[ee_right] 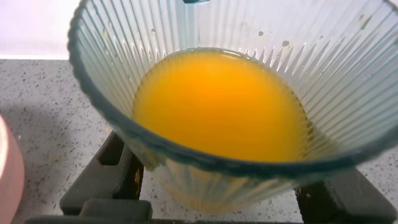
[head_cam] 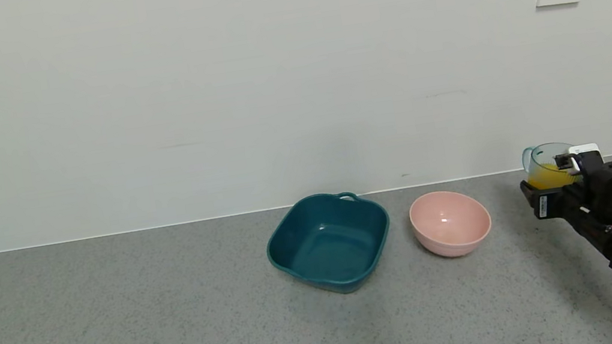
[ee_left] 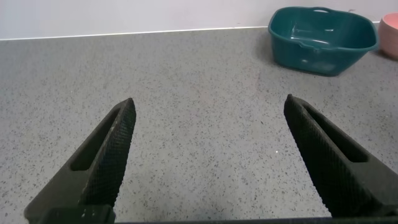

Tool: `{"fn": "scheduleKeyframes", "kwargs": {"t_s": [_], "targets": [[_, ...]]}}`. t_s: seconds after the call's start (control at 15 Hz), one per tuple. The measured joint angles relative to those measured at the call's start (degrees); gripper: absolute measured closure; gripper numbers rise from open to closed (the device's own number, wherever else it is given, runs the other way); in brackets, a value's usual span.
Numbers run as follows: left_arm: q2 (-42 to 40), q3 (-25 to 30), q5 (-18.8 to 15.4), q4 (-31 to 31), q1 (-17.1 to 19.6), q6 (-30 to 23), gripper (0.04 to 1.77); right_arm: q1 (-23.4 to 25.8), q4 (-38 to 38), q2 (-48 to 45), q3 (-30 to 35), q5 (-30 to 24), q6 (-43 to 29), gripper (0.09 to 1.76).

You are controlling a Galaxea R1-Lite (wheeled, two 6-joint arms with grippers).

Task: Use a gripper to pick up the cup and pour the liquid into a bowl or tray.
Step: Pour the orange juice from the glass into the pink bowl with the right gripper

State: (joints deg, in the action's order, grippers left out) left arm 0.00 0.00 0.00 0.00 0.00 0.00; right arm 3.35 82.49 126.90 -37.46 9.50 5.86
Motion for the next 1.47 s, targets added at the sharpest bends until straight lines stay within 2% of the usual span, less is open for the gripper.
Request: {"fn": "scheduleKeyframes", "kwargs": {"t_s": [0.33,1.0,1.47], "targets": [[0.0,0.0,0.0,0.0,0.0,0.0,0.09,-0.9,-2.0,-2.2,0.0,0.0,5.1,0.51],[0.0,0.0,0.0,0.0,0.0,0.0,0.09,-1.4,-1.9,-3.0,0.4,-3.3,16.3,0.51],[0.0,0.0,0.0,0.0,0.0,0.0,0.09,-4.5,-1.8,-3.0,2.2,-4.8,23.8,0.51]]}}
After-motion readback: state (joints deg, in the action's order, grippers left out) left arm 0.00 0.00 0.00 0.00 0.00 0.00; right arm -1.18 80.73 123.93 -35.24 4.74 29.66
